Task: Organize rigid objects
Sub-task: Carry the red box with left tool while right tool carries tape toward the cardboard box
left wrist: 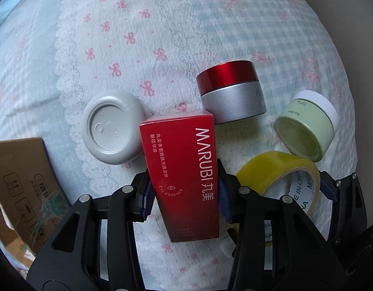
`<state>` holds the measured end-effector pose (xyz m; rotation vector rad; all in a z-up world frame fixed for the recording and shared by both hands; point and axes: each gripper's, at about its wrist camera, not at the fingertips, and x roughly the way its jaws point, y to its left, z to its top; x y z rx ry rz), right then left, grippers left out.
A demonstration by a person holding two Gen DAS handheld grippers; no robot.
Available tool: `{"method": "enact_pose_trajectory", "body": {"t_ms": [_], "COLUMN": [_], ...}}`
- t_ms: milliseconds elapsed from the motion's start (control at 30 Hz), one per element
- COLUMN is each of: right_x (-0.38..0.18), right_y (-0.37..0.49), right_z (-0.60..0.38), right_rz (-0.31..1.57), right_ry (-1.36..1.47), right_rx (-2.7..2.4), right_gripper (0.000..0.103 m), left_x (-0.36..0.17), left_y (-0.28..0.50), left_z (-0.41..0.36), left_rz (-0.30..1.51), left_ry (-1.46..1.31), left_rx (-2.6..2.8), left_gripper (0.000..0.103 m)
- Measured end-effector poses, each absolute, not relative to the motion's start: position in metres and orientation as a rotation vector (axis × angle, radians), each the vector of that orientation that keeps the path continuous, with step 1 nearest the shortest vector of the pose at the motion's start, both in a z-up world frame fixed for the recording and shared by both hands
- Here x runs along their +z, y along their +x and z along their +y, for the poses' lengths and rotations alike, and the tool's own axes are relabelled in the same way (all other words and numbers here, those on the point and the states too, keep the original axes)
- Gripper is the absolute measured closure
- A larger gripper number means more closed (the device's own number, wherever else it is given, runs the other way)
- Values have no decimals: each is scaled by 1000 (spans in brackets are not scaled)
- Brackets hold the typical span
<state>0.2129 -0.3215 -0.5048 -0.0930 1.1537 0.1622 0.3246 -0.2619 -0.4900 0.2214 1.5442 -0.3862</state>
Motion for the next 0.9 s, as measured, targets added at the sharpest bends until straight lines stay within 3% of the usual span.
{"method": "enact_pose_trajectory", "body": {"t_ms": [367, 900], "right_x": [-437, -260], "right_y": [190, 182], "right_z": [-323, -303], "right_rz": [1112, 1017], "right_ry": [-71, -33], "right_rx": [111, 135], "right_gripper": [6, 6], "left_x": [-395, -221], "left_y": [296, 245], "left_z": [-234, -124], "left_rz": [1438, 1218], "left_ry": [130, 2], "left_rx": [-398, -314], "left_gripper": [64, 64]}}
